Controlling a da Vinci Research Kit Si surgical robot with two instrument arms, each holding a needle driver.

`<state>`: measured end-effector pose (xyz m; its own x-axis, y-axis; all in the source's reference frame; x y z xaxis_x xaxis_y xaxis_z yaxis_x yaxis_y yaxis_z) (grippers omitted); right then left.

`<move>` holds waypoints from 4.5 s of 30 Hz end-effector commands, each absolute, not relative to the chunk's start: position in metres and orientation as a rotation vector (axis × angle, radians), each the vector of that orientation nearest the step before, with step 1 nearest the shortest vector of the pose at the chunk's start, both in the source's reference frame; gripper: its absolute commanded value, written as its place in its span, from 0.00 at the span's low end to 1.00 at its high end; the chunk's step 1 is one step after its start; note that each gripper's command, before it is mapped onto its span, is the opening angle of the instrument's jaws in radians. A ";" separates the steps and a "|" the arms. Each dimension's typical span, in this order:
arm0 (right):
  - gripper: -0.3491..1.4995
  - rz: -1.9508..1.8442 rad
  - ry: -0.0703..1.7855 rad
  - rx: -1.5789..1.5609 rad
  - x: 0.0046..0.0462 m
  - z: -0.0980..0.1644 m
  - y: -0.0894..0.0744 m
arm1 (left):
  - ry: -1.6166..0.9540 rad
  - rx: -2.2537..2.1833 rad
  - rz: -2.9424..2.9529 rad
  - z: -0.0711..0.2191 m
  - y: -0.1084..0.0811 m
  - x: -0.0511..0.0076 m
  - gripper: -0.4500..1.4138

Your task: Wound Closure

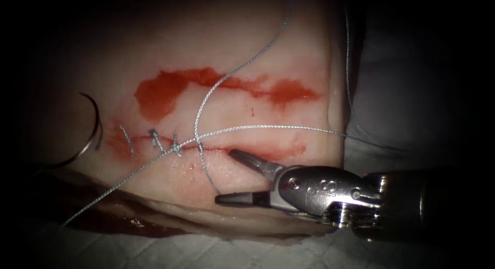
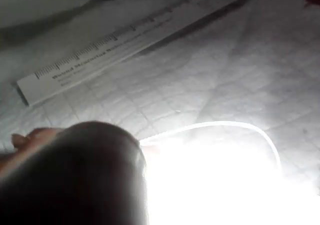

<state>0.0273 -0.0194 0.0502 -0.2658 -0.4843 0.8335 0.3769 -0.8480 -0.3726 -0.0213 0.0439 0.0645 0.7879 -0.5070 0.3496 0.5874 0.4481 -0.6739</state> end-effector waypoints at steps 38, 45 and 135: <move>0.60 -1.591 0.058 -1.819 0.0314 0.052 -0.011 | -0.212 -0.252 -0.716 0.071 0.015 -0.0188 0.00; 0.57 -1.694 0.209 -1.996 0.0338 0.051 -0.013 | -0.223 -0.346 -0.679 0.075 0.017 -0.0219 0.00; 0.35 -1.826 0.223 -1.905 0.0354 0.050 -0.013 | -0.338 -0.358 -0.500 0.075 0.013 -0.0262 0.00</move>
<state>0.0339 -0.0132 0.0493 0.0728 -0.4456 0.8923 0.2306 -0.8629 -0.4497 -0.0256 0.0128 0.0746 0.8251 -0.4033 0.3958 0.5186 0.8185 -0.2472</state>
